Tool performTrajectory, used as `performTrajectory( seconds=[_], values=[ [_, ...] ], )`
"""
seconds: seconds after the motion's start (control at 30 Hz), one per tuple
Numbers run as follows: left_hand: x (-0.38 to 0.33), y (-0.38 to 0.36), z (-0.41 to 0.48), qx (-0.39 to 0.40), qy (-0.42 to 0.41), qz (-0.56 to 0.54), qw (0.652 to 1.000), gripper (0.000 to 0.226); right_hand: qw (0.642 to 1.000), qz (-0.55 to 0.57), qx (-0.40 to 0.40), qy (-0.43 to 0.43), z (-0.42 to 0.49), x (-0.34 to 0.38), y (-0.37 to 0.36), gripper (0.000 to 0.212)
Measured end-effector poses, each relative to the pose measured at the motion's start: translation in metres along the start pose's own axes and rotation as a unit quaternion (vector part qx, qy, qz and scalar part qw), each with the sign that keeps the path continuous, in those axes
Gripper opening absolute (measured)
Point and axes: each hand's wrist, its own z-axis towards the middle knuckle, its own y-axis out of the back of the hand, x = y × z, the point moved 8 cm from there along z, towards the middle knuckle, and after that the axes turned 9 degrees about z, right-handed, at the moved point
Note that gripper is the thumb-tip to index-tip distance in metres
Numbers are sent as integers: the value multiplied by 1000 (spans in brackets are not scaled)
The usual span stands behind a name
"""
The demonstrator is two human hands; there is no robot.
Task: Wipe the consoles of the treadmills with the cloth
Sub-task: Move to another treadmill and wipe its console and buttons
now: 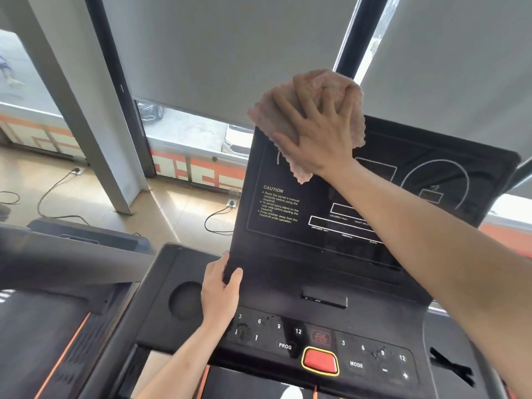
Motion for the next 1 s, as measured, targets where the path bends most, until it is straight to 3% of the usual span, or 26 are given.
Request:
performTrajectory(
  seconds=[0.3, 0.5, 0.8, 1.0],
  values=[
    [-16, -8, -12, -12, 8, 24, 1000, 54, 998, -17, 51, 16, -104, 16, -52, 72],
    [-14, -12, -9, 20, 18, 56, 998, 70, 995, -4, 85, 44, -168, 41, -93, 72],
    [-23, -6, -3, 78, 0, 92, 993, 53, 994, -22, 90, 61, -166, 27, -85, 74],
    [-60, -6, 1, -8, -60, 183, 981, 96, 998, -28, 40, -44, -112, -23, -35, 74]
  ],
)
